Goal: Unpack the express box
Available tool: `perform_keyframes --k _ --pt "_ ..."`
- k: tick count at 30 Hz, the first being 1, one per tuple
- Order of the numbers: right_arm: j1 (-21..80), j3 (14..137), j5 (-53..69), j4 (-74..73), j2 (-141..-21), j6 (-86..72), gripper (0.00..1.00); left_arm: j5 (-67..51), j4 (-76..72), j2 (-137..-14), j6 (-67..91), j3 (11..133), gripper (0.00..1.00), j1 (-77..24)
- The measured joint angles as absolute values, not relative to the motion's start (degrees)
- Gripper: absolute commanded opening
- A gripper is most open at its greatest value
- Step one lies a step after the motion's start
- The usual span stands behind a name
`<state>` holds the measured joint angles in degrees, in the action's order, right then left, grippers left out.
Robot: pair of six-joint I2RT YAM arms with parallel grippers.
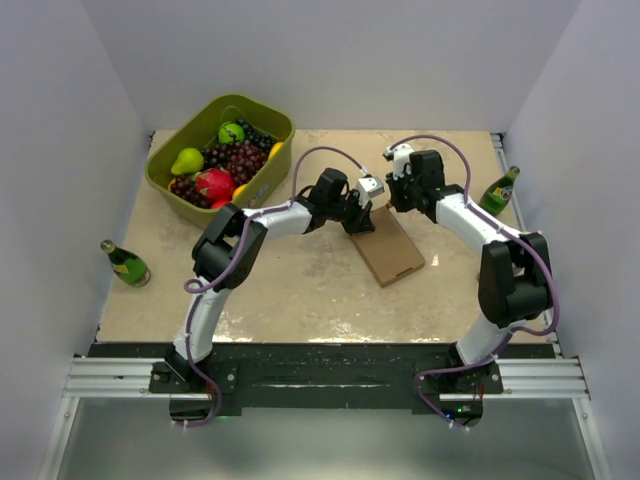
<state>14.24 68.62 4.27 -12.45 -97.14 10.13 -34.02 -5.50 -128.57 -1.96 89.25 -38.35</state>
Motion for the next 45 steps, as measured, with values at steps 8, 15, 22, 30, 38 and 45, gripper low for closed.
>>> perform_keyframes --k 8,15,22,30,38,45 --pt "14.24 68.86 4.23 -12.91 -96.97 9.89 0.0 -34.0 -5.5 -128.57 -1.96 89.25 0.0 -38.35" --pt "14.24 70.46 4.47 -12.84 -96.9 9.56 0.0 -34.0 -5.5 -128.57 -1.96 89.25 0.0 -38.35" --pt "14.24 68.12 4.4 -12.91 -95.55 9.45 0.0 -33.98 -5.5 -128.57 -1.96 89.25 0.0 -38.35" --pt "14.24 65.93 3.97 -13.21 -94.19 9.5 0.0 -33.98 -5.5 -128.57 -1.98 89.25 0.0 -38.35" --pt "14.17 63.68 3.95 -15.11 -90.61 10.02 0.0 -33.95 -5.5 -128.6 -1.96 89.25 0.0 -38.35" --pt "14.13 61.98 4.03 -18.24 -86.52 10.55 0.0 -33.82 -5.52 -128.68 -1.96 89.27 0.0 -38.35"
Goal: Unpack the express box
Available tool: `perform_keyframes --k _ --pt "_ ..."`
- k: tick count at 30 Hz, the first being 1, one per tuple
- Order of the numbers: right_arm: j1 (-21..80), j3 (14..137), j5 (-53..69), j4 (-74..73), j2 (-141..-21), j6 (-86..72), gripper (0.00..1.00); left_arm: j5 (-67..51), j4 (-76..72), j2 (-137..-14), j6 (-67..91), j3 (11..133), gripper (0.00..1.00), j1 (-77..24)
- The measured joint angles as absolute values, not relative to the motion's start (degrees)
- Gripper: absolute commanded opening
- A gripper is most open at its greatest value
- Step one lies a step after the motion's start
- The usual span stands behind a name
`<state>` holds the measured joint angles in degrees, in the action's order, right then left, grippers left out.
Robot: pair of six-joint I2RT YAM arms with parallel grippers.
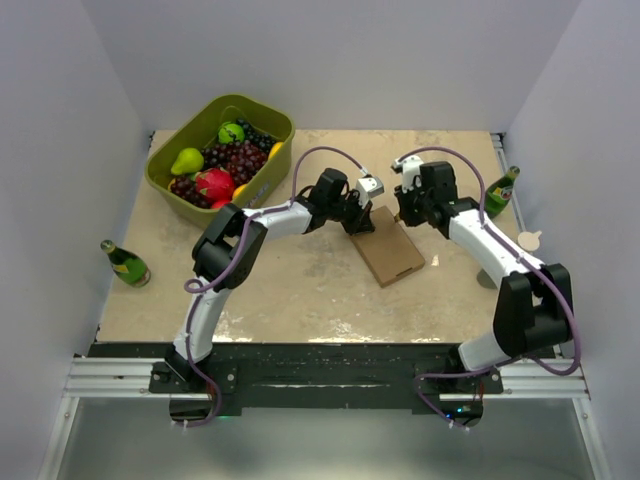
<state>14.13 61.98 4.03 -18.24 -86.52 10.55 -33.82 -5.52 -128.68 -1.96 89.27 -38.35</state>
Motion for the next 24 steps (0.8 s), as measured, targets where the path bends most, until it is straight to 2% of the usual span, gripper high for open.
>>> perform_keyframes --k 11,24 --pt "12.36 60.38 5.23 -21.3 -83.53 11.27 0.0 -33.8 -6.02 -129.23 -1.96 89.8 0.0 -38.39" --pt "9.91 68.95 8.45 -16.43 -92.14 11.84 0.0 -33.8 -6.15 -129.25 -2.11 89.78 0.0 -38.44"
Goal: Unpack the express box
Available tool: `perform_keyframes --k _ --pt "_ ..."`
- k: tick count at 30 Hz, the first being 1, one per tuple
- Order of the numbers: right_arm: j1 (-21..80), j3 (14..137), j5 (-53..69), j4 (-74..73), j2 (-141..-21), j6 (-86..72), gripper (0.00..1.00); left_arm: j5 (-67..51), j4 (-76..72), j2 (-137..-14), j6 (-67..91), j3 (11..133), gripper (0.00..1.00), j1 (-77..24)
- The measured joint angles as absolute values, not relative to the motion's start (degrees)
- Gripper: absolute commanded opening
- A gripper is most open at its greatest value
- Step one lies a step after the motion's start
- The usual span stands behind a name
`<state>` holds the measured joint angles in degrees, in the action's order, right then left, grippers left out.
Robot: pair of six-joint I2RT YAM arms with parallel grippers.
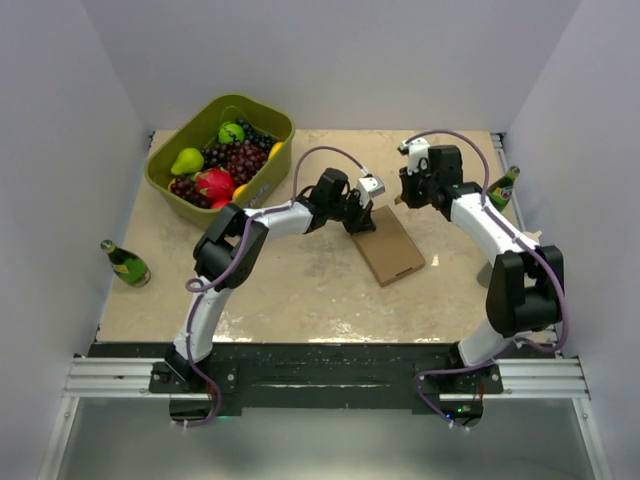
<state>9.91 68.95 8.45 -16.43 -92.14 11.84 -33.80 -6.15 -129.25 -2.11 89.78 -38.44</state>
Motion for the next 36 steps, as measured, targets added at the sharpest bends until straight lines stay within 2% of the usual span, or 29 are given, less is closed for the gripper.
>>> perform_keyframes --k 36 --pt "12.1 69.54 8.6 -15.42 -94.67 11.38 0.0 -33.78 -6.15 -129.25 -2.13 89.78 0.0 -38.44"
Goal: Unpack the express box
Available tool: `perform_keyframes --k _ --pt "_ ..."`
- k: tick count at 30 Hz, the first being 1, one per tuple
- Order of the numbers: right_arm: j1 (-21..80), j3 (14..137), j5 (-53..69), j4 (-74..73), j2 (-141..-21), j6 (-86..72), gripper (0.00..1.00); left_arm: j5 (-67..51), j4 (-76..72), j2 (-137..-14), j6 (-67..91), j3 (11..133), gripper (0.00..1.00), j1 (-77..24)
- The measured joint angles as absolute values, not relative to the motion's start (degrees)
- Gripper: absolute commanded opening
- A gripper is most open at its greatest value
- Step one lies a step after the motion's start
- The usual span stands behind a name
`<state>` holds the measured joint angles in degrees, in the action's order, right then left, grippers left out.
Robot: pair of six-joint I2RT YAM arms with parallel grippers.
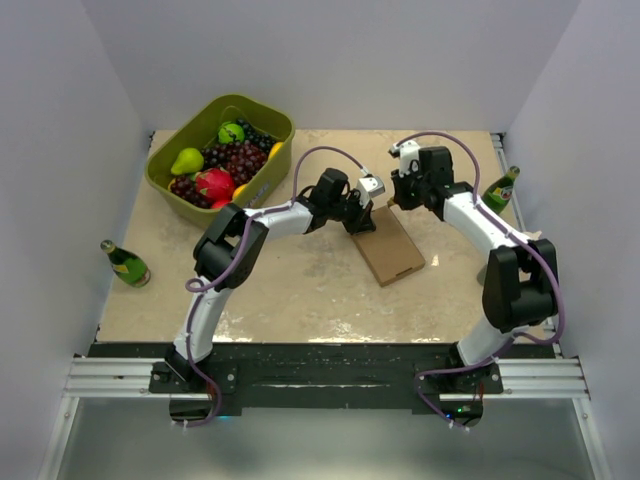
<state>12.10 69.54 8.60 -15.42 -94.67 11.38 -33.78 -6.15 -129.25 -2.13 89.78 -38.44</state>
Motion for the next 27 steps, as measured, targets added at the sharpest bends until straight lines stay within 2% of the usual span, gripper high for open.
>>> perform_keyframes --k 27 --pt "12.1 69.76 7.99 -15.16 -95.35 11.38 0.0 -33.74 -6.17 -129.25 -2.13 89.78 0.0 -38.46"
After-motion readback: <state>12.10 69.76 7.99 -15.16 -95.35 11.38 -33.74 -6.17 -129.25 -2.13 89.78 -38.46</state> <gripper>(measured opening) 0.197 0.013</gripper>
